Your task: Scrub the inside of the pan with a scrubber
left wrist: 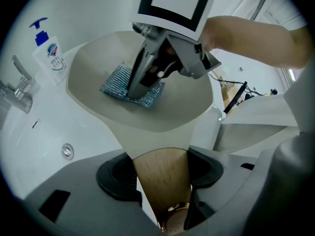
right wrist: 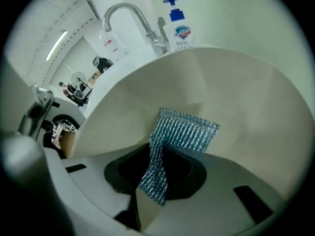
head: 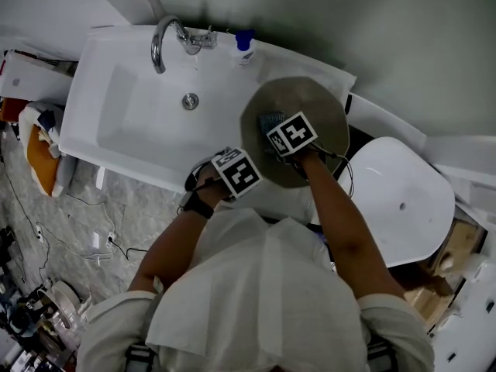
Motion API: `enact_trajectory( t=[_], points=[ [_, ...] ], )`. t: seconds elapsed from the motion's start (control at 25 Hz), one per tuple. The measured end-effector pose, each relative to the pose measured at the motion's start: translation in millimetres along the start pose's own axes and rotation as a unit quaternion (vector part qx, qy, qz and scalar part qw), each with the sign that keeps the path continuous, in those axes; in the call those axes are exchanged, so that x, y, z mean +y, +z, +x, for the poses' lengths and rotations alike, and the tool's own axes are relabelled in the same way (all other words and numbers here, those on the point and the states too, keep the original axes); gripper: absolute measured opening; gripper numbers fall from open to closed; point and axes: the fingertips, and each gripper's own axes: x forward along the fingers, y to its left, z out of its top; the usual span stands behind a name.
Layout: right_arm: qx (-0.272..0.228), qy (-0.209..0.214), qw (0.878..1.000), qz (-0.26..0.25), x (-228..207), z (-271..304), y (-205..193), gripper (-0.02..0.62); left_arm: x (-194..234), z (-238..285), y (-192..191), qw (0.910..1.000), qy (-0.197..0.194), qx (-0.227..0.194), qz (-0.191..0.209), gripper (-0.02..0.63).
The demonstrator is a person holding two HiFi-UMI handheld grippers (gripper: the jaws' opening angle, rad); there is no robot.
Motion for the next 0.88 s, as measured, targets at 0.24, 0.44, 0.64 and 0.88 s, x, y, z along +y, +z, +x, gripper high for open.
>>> enact_trajectory(
  t=[0.24, 0.44, 0.64, 0.88],
  points=[
    [-0.020, -0.074, 0.997, 0.006, -46.0, -11.6, 17.6, 0.083, -0.6, 1.3, 0.4, 1.0000, 0.000, -0.002, -0.001, 0.261],
    [0.016, -0.113, 0.993, 0.040, -84.1, -34.2, -4.0, 0.083, -1.1, 0.7, 0.4, 1.0000, -0.001, -0.003, 0.000, 0.261],
    [0.085, -0.083, 0.990, 0.073, -86.3, -45.0, -49.3, 0.081, -0.7, 0.9, 0.1, 1.0000, -0.002, -0.001, 0.000, 0.261],
    [0.133, -0.009, 0.990, 0.045, -37.3, -31.7, -77.1, 0.078, -0.8, 1.0, -0.4, 1.0000, -0.003, 0.003, 0.003, 0.261]
  ],
)
